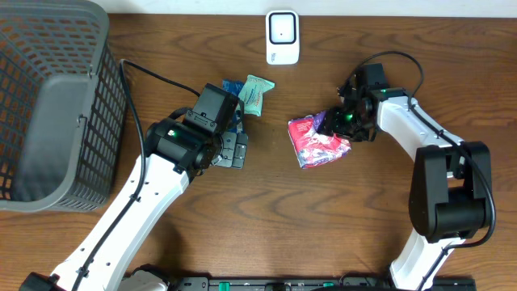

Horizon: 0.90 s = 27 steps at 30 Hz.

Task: Scan the item barcode
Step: 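Regrasp the purple box and raise it toward the scanner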

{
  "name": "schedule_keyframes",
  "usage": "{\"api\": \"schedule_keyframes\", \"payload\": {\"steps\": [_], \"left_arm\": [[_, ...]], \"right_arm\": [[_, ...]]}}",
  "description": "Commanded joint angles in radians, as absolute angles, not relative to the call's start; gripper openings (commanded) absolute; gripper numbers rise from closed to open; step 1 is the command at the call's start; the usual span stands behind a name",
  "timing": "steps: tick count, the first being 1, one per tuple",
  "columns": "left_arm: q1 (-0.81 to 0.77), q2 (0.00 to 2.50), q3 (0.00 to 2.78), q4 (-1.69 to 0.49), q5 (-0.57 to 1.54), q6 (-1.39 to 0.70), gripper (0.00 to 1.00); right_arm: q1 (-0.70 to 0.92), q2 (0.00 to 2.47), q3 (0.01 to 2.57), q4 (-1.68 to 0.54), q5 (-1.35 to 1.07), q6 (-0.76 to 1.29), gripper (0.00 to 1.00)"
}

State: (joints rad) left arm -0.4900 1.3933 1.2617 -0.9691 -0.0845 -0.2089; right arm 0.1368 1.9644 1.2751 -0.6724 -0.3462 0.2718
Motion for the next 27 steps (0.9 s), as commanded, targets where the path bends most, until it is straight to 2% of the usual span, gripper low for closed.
{"api": "schedule_keyframes", "payload": {"steps": [1, 2, 3, 11, 18, 23, 25, 27], "left_arm": [[-0.488, 1.397, 1.261, -0.971, -0.090, -0.207, 0.98], [-0.488, 1.397, 1.261, -0.971, -0.090, -0.207, 0.98], [-0.488, 1.397, 1.261, -0.971, -0.090, -0.207, 0.98], [-0.488, 1.397, 1.261, -0.971, -0.090, -0.207, 0.98], [-0.488, 1.397, 1.261, -0.972, -0.090, -0.207, 0.98], [-0.488, 1.397, 1.261, -0.971, -0.090, -0.207, 0.98], [-0.488, 1.397, 1.261, -0.971, -0.090, -0.207, 0.98], [-0.488, 1.397, 1.261, -0.971, -0.090, -0.207, 0.98]], "right_arm": [[0.142, 2.024, 1.254, -0.694, -0.309, 0.284, 0.11], [0.143, 2.021, 1.254, -0.691, -0.343, 0.302, 0.02], [0.142, 2.017, 1.257, -0.682, -0.410, 0.335, 0.01], [0.017, 1.980, 1.299, -0.530, -0.928, 0.479, 0.01], [-0.007, 1.980, 1.299, -0.542, -0.945, 0.596, 0.01], [-0.005, 1.980, 1.299, -0.536, -0.963, 0.814, 0.01], [-0.005, 1.980, 1.299, -0.488, -0.964, 0.885, 0.01], [0.008, 1.980, 1.299, -0.334, -0.999, 0.987, 0.01]]}}
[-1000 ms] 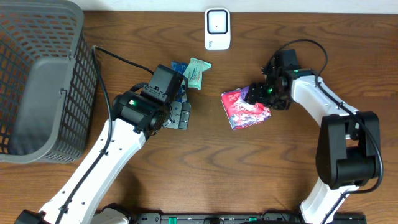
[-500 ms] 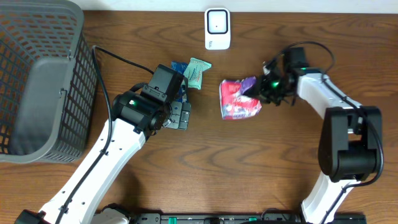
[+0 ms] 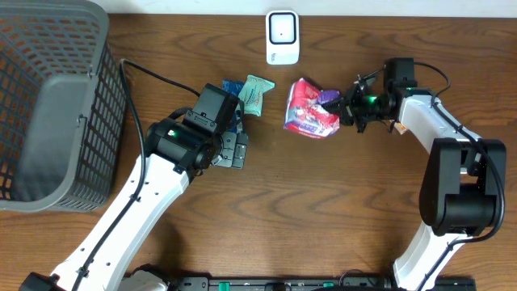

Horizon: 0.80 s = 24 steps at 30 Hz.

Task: Scan the item barcode
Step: 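Regrasp the purple box and raise it toward the scanner, then carry the purple box to the far right and release it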

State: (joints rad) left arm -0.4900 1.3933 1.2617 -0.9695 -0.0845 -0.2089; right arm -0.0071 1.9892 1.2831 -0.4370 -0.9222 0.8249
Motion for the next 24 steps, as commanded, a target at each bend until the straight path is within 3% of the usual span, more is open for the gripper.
{"api": "schedule_keyframes", "payload": {"steps": [1, 8, 14, 19, 24], "left_arm": [[-0.488, 1.397, 1.261, -0.972, -0.090, -0.207, 0.98], [-0.488, 1.397, 1.261, -0.971, -0.090, -0.207, 0.98], [-0.488, 1.397, 1.261, -0.972, -0.090, -0.207, 0.98], [-0.488, 1.397, 1.261, -0.972, -0.090, -0.207, 0.98], [-0.488, 1.397, 1.261, -0.971, -0.090, -0.207, 0.98]], "right_arm": [[0.016, 1.980, 1.299, -0.255, -1.001, 1.028, 0.01], [0.112, 1.980, 1.313, 0.294, -0.775, 1.355, 0.01], [0.200, 1.982, 1.427, 0.242, -0.410, 1.353, 0.01], [0.254, 1.999, 1.639, 0.010, -0.129, 1.190, 0.01], [0.274, 2.131, 1.777, -0.046, -0.113, 1.163, 0.02]]}}
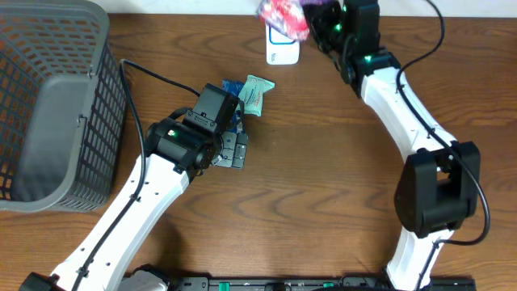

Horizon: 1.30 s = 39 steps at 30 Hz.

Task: Scan the item barcode
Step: 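Carry the purple box to the far right and release it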

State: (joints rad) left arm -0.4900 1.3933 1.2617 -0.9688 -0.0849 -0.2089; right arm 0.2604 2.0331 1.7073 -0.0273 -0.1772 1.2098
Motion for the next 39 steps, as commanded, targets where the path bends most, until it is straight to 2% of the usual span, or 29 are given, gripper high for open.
{"api": "schedule_keyframes", "payload": {"steps": [1, 6, 9, 18, 23, 29, 34, 37, 39], "left_arm": [[-0.488, 1.397, 1.261, -0.971, -0.090, -0.207, 0.98], [-0.488, 1.397, 1.261, -0.972, -0.090, -0.207, 0.98], [-0.488, 1.397, 1.261, -0.972, -0.090, -0.207, 0.98], [-0.488, 1.397, 1.261, -0.971, -0.090, -0.207, 0.98], [-0.488, 1.397, 1.261, -0.972, -0.090, -0.207, 0.98], [-0.488, 1.397, 1.261, -0.971, -0.090, -0.207, 0.98], [-0.488, 1.397, 1.261, -0.971, -0.090, -0.207, 0.98], [-0.488, 1.397, 1.261, -0.972, -0.090, -0.207, 0.98], [-0.488, 1.397, 1.261, -0.972, -0.090, -0.207, 0.98]], "right_arm": [[0.274, 2.180, 1.808, -0.048, -0.147, 1.172, 0.02], [0.261, 2.327, 1.921, -0.046, -0.308, 1.175, 0.01], [0.244, 2.319, 1.933, -0.051, -0.316, 1.075, 0.01], [0.165, 2.241, 2.178, -0.408, -0.306, 0.793, 0.01], [0.038, 2.179, 2.228, -0.614, -0.204, 0.705, 0.01], [-0.220, 2.138, 2.227, -0.916, -0.055, 0.554, 0.01], [-0.397, 2.154, 2.212, -1.013, 0.027, 0.403, 0.01], [-0.491, 2.162, 2.178, -1.009, 0.048, 0.341, 0.18], [-0.533, 2.162, 2.146, -0.994, 0.049, 0.300, 0.34]]}}
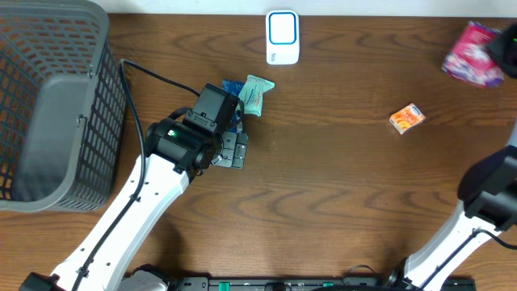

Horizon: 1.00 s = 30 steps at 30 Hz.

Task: Scan the item barcode
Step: 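Carry the purple box to the far right and release it, then move the right gripper to the orange pack and grasp it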

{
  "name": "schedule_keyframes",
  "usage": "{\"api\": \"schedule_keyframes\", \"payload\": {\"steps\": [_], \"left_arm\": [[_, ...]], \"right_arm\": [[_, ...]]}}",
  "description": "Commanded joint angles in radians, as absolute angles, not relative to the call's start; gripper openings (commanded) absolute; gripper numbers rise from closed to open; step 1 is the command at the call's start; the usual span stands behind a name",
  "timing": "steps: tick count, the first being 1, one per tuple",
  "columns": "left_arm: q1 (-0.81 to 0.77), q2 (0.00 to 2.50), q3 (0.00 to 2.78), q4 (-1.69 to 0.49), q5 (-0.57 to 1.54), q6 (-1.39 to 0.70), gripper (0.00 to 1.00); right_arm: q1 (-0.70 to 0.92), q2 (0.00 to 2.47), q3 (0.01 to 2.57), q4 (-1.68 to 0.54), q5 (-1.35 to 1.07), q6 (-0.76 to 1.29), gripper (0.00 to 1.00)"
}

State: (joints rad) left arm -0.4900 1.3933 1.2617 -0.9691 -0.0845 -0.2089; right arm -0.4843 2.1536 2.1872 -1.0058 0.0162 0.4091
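The white scanner (283,36) stands at the table's back edge, its face ringed in blue. A pink and red packet (471,55) hangs at the far right, well away from the scanner. My right gripper (499,48) is shut on its right end and is mostly cut off by the frame edge. My left gripper (234,150) rests low on the table left of centre with its dark fingers together and nothing in them, just in front of some teal and blue packets (252,91).
A dark mesh basket (48,105) fills the left side. A small orange box (407,118) lies on the wood at the right. The left arm's cable runs from the basket corner toward the wrist.
My right gripper, still holding the pink packet, was over the scanner and is now at the far right edge. The scanner face shows a blue ring. An orange box has come into view.
My right gripper first held the pink packet low at the table's middle right. Then the packet was lifted nearer the scanner, then right over it at the back edge. Now it is held far right. The left arm stayed still throughout.
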Motion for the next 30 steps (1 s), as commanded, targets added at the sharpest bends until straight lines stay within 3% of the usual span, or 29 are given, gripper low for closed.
{"api": "schedule_keyframes", "payload": {"steps": [1, 2, 3, 4, 5, 6, 10, 13, 19, 28, 30], "left_arm": [[-0.488, 1.397, 1.261, -0.971, -0.090, -0.207, 0.98], [-0.488, 1.397, 1.261, -0.972, -0.090, -0.207, 0.98], [-0.488, 1.397, 1.261, -0.971, -0.090, -0.207, 0.98], [-0.488, 1.397, 1.261, -0.971, -0.090, -0.207, 0.98], [-0.488, 1.397, 1.261, -0.971, -0.090, -0.207, 0.98], [-0.488, 1.397, 1.261, -0.971, -0.090, -0.207, 0.98], [-0.488, 1.397, 1.261, -0.971, -0.090, -0.207, 0.98], [-0.488, 1.397, 1.261, -0.971, -0.090, -0.207, 0.98], [-0.488, 1.397, 1.261, -0.971, -0.090, -0.207, 0.98], [-0.488, 1.397, 1.261, -0.971, -0.090, -0.207, 0.98], [-0.488, 1.397, 1.261, -0.971, -0.090, -0.207, 0.98]], "right_arm": [[-0.551, 2.162, 2.128, -0.985, 0.056, 0.283, 0.48], [-0.567, 2.162, 2.106, -0.975, 0.064, 0.276, 0.58], [-0.585, 2.162, 2.075, -0.960, 0.067, 0.276, 0.78], [-0.596, 2.162, 2.054, -0.954, 0.065, 0.276, 0.88], [-0.605, 2.162, 2.030, -0.945, 0.061, 0.276, 0.97], [-0.611, 2.162, 2.009, -0.937, 0.061, 0.276, 0.99], [-0.619, 2.162, 1.925, -0.925, 0.008, 0.274, 0.99], [-0.601, 2.162, 1.902, -0.932, -0.289, 0.178, 0.99], [-0.538, 2.162, 1.902, -1.003, -0.623, 0.175, 0.97], [-0.464, 2.162, 1.880, -1.254, -0.305, 0.212, 0.98], [-0.460, 2.162, 1.848, -1.262, -0.338, 0.213, 0.92]]}}
